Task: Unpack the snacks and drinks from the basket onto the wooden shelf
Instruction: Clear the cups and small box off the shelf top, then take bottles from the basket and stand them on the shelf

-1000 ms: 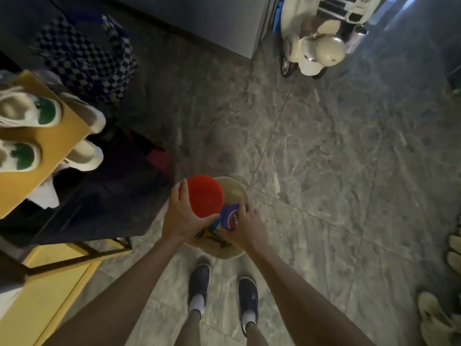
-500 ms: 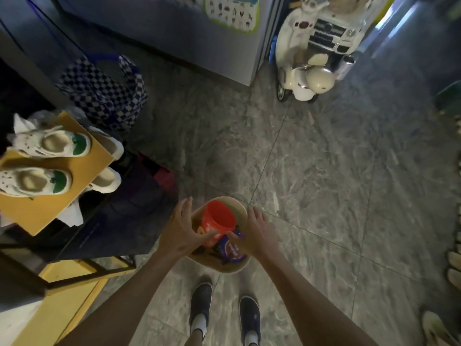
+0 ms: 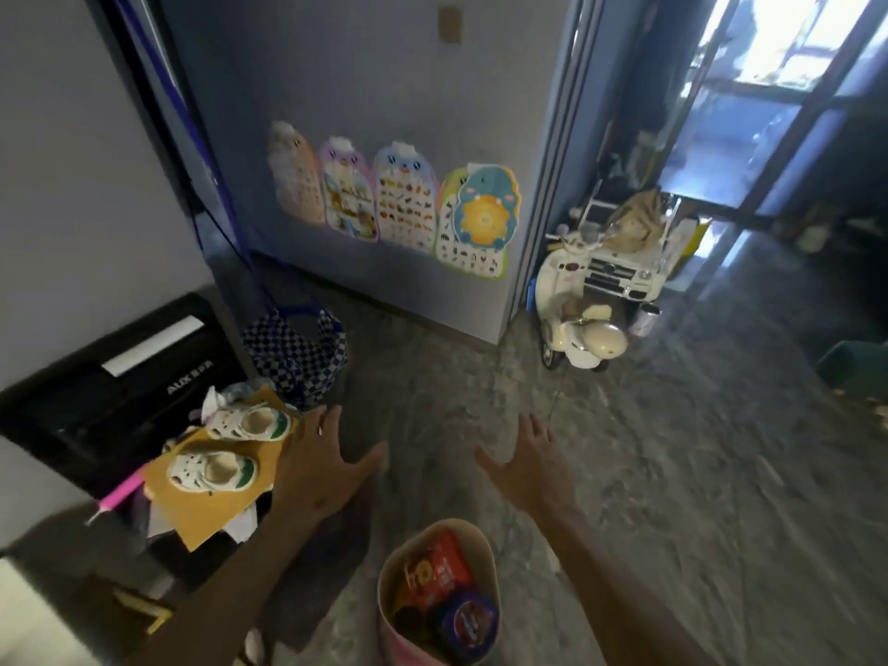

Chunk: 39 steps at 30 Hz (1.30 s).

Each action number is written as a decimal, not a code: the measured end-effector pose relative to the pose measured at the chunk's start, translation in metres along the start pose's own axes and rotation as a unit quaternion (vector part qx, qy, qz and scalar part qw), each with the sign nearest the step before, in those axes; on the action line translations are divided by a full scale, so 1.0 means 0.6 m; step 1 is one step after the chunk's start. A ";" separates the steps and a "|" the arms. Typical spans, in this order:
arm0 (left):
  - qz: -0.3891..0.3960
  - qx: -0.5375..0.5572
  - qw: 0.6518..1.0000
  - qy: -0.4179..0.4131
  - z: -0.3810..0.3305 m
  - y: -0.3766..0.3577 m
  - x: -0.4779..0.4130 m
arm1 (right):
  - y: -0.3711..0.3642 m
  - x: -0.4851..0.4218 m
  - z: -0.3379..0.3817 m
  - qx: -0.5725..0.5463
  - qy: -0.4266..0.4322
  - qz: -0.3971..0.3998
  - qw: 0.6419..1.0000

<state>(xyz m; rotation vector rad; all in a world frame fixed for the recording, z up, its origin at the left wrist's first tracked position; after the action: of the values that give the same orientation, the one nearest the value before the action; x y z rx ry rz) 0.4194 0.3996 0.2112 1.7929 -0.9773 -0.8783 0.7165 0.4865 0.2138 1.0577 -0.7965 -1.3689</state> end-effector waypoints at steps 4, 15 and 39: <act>-0.056 -0.013 0.998 0.021 0.013 0.084 0.014 | 0.069 -0.009 0.047 -0.032 0.040 -0.040 0.998; -0.185 -0.086 0.968 0.146 0.054 0.225 0.256 | 0.146 0.079 0.147 -0.060 0.223 0.013 0.973; -0.346 -0.242 0.690 0.588 0.310 0.571 1.319 | 0.144 0.990 0.654 -0.141 0.669 0.210 0.699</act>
<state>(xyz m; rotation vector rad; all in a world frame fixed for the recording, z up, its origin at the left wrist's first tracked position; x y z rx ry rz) 0.5188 -0.4688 0.3317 1.7138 0.7560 -0.1594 0.4344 -0.1572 0.3541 1.1818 0.2922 -0.0711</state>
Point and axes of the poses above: each hand's wrist, its own x-axis away from the middle knuckle, its own y-axis out of the back of the hand, z = x × y, the point moved 3 cm from there along -x, towards the middle knuckle, and after that the axes turned 7 degrees about -z, right-handed, at the moved point
